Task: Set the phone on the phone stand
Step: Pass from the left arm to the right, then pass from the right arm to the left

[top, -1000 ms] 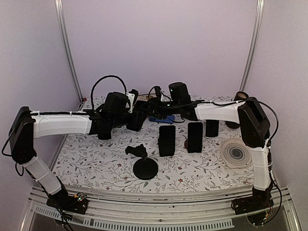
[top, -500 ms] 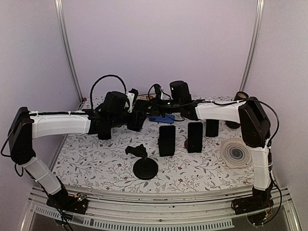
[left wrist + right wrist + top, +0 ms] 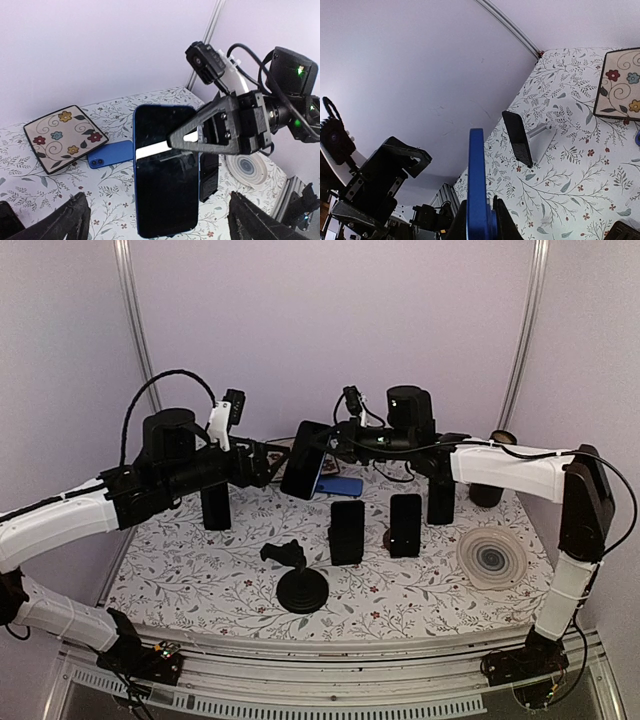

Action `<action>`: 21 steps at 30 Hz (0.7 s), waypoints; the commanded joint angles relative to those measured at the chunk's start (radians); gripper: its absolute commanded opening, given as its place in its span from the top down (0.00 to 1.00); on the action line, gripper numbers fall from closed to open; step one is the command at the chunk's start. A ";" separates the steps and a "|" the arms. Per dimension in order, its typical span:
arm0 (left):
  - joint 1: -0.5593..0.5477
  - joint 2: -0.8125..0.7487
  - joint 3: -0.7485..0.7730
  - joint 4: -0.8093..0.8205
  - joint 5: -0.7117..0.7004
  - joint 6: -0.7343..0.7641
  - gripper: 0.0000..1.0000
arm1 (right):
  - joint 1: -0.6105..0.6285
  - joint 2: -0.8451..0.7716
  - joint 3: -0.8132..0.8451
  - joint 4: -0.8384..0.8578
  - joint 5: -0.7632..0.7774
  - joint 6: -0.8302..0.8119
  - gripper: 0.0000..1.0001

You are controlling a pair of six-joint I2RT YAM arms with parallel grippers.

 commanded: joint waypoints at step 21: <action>-0.003 -0.274 -0.253 0.171 0.648 -0.112 0.34 | 0.268 -0.376 -0.193 -0.081 0.006 -0.275 0.98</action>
